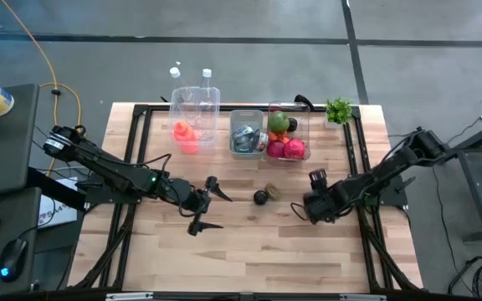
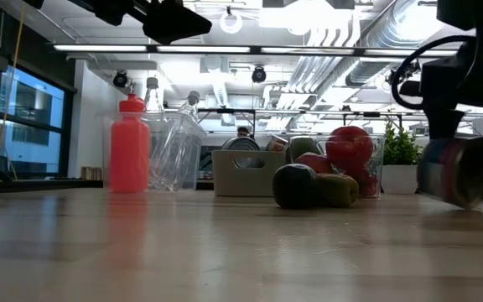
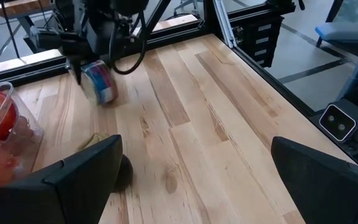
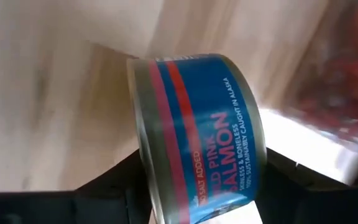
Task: Pick & Place Food Item
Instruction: Put the blue pink tuna can into the grey bin
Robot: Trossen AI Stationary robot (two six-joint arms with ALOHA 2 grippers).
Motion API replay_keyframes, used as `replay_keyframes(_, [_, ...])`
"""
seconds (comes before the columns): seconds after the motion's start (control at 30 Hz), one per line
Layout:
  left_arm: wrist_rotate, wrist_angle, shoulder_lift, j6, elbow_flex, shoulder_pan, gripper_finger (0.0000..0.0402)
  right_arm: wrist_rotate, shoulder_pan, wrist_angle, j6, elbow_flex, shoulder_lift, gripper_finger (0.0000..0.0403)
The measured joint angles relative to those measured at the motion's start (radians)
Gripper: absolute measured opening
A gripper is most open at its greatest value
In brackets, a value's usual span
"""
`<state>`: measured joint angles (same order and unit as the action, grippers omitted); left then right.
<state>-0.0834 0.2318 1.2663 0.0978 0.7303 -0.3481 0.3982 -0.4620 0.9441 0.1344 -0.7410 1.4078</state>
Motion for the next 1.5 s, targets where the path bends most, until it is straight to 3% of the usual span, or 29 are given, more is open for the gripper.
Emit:
replay_keyframes(0.2, [0.0,0.0,0.0,0.001,0.0,0.0,0.0399,0.104,-0.043,-0.061,-0.032,-0.043,0.005,0.0179])
replay_keyframes(0.47, [0.0,0.0,0.0,0.022,0.0,0.0,0.0399,0.316,-0.031,-0.153,-0.248,-0.133,0.004,0.0167])
replay_keyframes(0.63, [0.0,0.001,0.0,0.022,0.0,0.0,0.0399,0.484,0.038,-0.451,-0.525,-0.157,0.002,0.0189])
replay_keyframes(0.7, [0.0,0.007,0.0,0.022,0.0,0.0,0.0399,0.459,0.085,-0.598,-0.656,-0.156,0.002,0.0191])
replay_keyframes(0.87, [0.0,0.015,0.0,0.022,0.0,0.0,0.0399,0.22,0.232,-0.871,-0.866,-0.156,0.007,0.0167])
replay_keyframes(1.0, [0.0,0.016,0.0,0.022,0.0,0.0,0.0399,0.053,0.367,-0.973,-0.925,-0.156,0.01,0.0169])
replay_keyframes(1.17, [0.0,0.016,0.0,0.024,0.0,0.0,0.0399,-0.117,0.515,-1.093,-0.925,-0.156,0.066,0.0205])
replay_keyframes(1.3, [0.0,0.016,0.0,0.03,0.0,0.0,0.0399,-0.156,0.578,-1.187,-0.951,-0.158,0.161,0.0196])
replay_keyframes(1.5, [0.0,0.015,0.0,-0.003,0.0,0.0,0.0399,-0.049,0.623,-1.241,-0.996,-0.156,0.283,0.0174])
